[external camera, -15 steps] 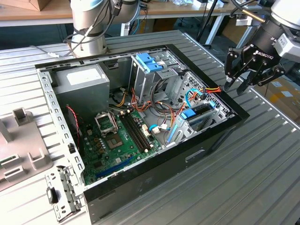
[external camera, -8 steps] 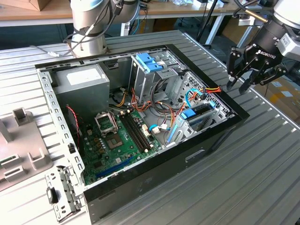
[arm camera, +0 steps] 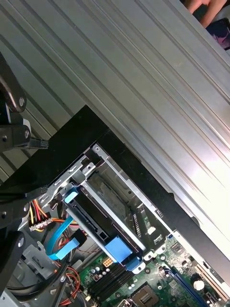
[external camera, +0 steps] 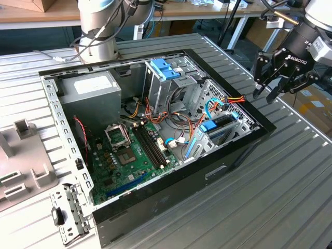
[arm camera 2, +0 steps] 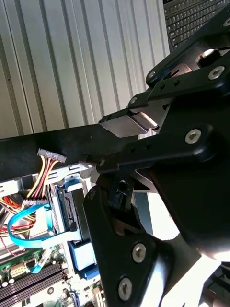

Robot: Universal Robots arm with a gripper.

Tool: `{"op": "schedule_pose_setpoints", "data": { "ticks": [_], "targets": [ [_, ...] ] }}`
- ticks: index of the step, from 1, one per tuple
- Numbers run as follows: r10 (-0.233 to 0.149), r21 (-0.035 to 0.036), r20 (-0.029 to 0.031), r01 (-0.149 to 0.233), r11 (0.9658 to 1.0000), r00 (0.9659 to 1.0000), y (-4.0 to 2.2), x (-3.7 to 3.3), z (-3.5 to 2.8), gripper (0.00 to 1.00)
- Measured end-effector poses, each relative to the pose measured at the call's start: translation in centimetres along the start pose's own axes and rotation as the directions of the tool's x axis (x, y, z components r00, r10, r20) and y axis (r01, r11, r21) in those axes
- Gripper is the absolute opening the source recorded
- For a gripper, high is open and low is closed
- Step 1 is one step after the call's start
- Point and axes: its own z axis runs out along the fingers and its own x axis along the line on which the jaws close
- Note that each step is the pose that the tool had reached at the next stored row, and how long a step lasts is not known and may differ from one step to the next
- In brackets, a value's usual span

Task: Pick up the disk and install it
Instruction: 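Insert the first disk wire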

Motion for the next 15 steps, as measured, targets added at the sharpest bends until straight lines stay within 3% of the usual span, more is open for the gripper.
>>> {"op": "schedule_pose_setpoints", "data": {
  "ticks": [15],
  "targets": [
    [0.0, 0.0, 0.0, 0.0, 1.0, 1.0, -1.03, 1.04, 0.05, 0.42]
  ]
}}
